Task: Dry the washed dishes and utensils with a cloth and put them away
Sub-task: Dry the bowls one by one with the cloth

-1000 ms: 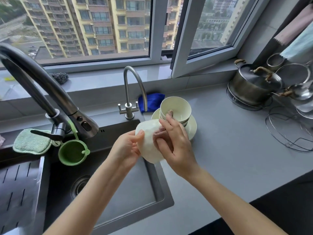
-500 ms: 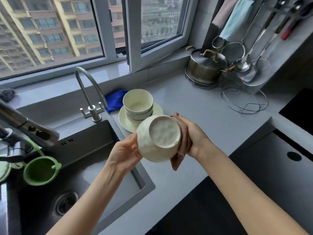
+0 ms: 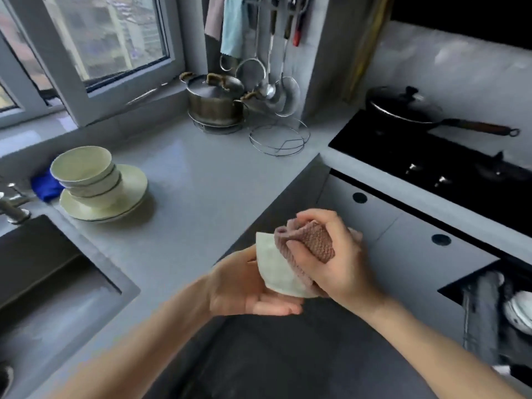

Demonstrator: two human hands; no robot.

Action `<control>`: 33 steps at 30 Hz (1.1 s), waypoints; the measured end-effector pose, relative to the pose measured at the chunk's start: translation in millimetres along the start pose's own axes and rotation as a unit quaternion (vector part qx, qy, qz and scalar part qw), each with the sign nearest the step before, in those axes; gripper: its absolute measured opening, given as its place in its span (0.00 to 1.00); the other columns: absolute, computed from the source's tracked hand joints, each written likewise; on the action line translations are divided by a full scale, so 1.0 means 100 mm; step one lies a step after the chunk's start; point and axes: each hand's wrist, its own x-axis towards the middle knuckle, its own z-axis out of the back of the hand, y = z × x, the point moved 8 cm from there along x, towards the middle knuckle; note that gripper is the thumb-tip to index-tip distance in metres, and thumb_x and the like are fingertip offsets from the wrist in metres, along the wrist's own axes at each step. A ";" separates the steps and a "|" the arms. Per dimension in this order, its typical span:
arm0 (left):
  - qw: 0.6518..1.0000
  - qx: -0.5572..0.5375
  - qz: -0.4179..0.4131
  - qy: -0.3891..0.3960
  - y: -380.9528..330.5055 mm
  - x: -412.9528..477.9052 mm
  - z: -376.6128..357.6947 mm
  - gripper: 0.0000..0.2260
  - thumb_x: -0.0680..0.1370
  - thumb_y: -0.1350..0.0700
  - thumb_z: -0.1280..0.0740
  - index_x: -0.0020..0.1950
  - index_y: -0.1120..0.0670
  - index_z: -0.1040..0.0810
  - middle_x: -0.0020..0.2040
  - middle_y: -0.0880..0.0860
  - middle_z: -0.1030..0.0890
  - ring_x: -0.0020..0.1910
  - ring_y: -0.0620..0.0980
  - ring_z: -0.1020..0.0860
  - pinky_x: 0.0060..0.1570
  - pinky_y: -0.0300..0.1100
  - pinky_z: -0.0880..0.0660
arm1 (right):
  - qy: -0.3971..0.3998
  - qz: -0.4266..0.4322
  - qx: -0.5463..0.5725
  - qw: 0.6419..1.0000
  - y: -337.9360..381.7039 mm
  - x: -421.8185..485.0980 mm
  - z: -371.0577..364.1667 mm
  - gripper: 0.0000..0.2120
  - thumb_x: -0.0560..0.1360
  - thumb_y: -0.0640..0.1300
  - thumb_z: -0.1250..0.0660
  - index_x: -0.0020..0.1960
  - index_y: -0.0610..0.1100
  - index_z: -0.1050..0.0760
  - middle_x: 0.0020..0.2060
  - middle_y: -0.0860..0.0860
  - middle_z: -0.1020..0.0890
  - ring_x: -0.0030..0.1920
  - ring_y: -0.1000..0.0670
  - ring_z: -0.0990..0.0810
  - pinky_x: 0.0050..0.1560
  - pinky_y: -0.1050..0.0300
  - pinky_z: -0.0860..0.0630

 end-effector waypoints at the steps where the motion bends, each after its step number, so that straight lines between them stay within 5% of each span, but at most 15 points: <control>1: 1.000 -0.013 0.018 0.006 0.11 0.12 -0.16 0.26 0.79 0.41 0.42 0.64 0.61 0.24 0.62 0.66 0.24 0.54 0.68 0.22 0.48 0.59 0.21 | 0.012 0.036 -0.014 0.999 0.03 -0.16 0.20 0.15 0.75 0.54 0.33 0.56 0.45 0.28 0.46 0.55 0.18 0.45 0.58 0.18 0.44 0.64 0.22; 3: 0.999 -0.002 0.031 0.009 0.29 0.36 -0.50 0.33 0.73 0.33 0.44 0.56 0.59 0.19 0.57 0.63 0.20 0.52 0.64 0.20 0.48 0.59 0.22 | 0.053 0.097 -0.042 0.993 0.12 -0.47 0.53 0.14 0.76 0.52 0.33 0.55 0.44 0.29 0.46 0.53 0.17 0.44 0.55 0.18 0.44 0.64 0.22; 6: 0.996 0.079 -0.003 -0.044 0.51 0.69 -0.93 0.26 0.73 0.37 0.38 0.53 0.58 0.17 0.52 0.61 0.18 0.51 0.61 0.20 0.57 0.60 0.26 | 0.139 0.110 -0.112 0.978 0.07 -1.00 0.93 0.12 0.76 0.52 0.34 0.54 0.46 0.31 0.43 0.55 0.17 0.41 0.55 0.20 0.45 0.64 0.28; 9: 0.974 0.199 -0.062 -0.091 0.63 1.00 -1.27 0.25 0.72 0.37 0.39 0.59 0.53 0.21 0.55 0.59 0.18 0.52 0.59 0.20 0.53 0.56 0.24 | 0.132 -0.073 -0.037 0.988 -0.13 -1.42 1.55 0.10 0.74 0.45 0.32 0.52 0.52 0.31 0.45 0.61 0.18 0.41 0.52 0.18 0.42 0.53 0.24; 12: 0.947 0.292 -0.091 -0.101 0.74 1.33 -1.62 0.22 0.72 0.36 0.43 0.53 0.47 0.19 0.52 0.54 0.16 0.50 0.54 0.18 0.50 0.49 0.23 | -0.021 -0.250 0.038 0.967 -0.46 -1.72 2.29 0.18 0.73 0.36 0.30 0.48 0.57 0.32 0.44 0.65 0.20 0.39 0.46 0.19 0.35 0.54 0.26; 15: 0.937 0.321 -0.099 -0.091 0.90 1.74 -1.95 0.21 0.78 0.37 0.47 0.51 0.46 0.19 0.45 0.51 0.15 0.43 0.49 0.18 0.35 0.39 0.24 | 0.004 -0.284 -0.150 0.947 -0.77 -1.87 2.43 0.21 0.71 0.47 0.27 0.52 0.58 0.38 0.46 0.69 0.22 0.45 0.61 0.22 0.43 0.65 0.28; 17: 0.933 0.332 -0.113 -0.083 0.98 2.06 -2.17 0.20 0.80 0.40 0.47 0.50 0.47 0.19 0.45 0.50 0.16 0.43 0.47 0.18 0.35 0.38 0.25 | 0.099 -0.327 -0.229 0.912 -1.14 -2.03 2.28 0.20 0.74 0.59 0.35 0.59 0.51 0.37 0.52 0.59 0.21 0.50 0.53 0.22 0.52 0.54 0.27; 21: 0.937 0.322 -0.104 -0.091 1.01 2.67 -2.47 0.18 0.79 0.43 0.41 0.50 0.54 0.19 0.48 0.54 0.17 0.47 0.50 0.19 0.49 0.44 0.25 | 0.192 -0.404 -0.202 0.871 -1.74 -2.27 2.41 0.22 0.74 0.63 0.57 0.58 0.51 0.39 0.50 0.48 0.17 0.52 0.43 0.20 0.56 0.41 0.31; 24: 0.936 0.340 -0.068 -0.060 1.03 3.23 -2.69 0.19 0.71 0.39 0.36 0.46 0.53 0.16 0.47 0.56 0.16 0.52 0.57 0.19 0.61 0.54 0.30 | 0.204 -0.435 -0.044 0.876 -1.97 -2.40 2.78 0.14 0.81 0.53 0.47 0.64 0.51 0.33 0.52 0.55 0.20 0.53 0.55 0.25 0.57 0.53 0.33; 28: 0.931 0.364 -0.021 0.000 1.08 4.06 -3.11 0.19 0.69 0.38 0.37 0.42 0.50 0.15 0.45 0.56 0.16 0.50 0.59 0.20 0.59 0.55 0.29 | 0.188 -0.405 -0.109 0.888 -2.20 -2.53 3.68 0.11 0.78 0.45 0.41 0.60 0.52 0.29 0.35 0.73 0.24 0.41 0.70 0.27 0.48 0.66 0.35; 30: 0.925 0.379 -0.025 -0.016 1.06 4.43 -3.26 0.20 0.68 0.37 0.39 0.44 0.49 0.16 0.46 0.56 0.16 0.49 0.59 0.20 0.55 0.54 0.28 | 0.150 -0.411 -0.135 0.889 -2.37 -2.67 4.15 0.14 0.74 0.46 0.40 0.59 0.56 0.33 0.36 0.64 0.19 0.39 0.62 0.22 0.45 0.62 0.28; 33: 0.931 0.360 -0.035 -0.037 1.03 4.91 -3.38 0.20 0.69 0.36 0.40 0.48 0.47 0.19 0.45 0.53 0.16 0.46 0.55 0.20 0.48 0.50 0.26 | 0.096 -0.503 -0.133 0.849 -2.85 -3.14 4.80 0.29 0.71 0.48 0.38 0.67 0.66 0.44 0.50 0.60 0.18 0.50 0.56 0.20 0.56 0.52 0.26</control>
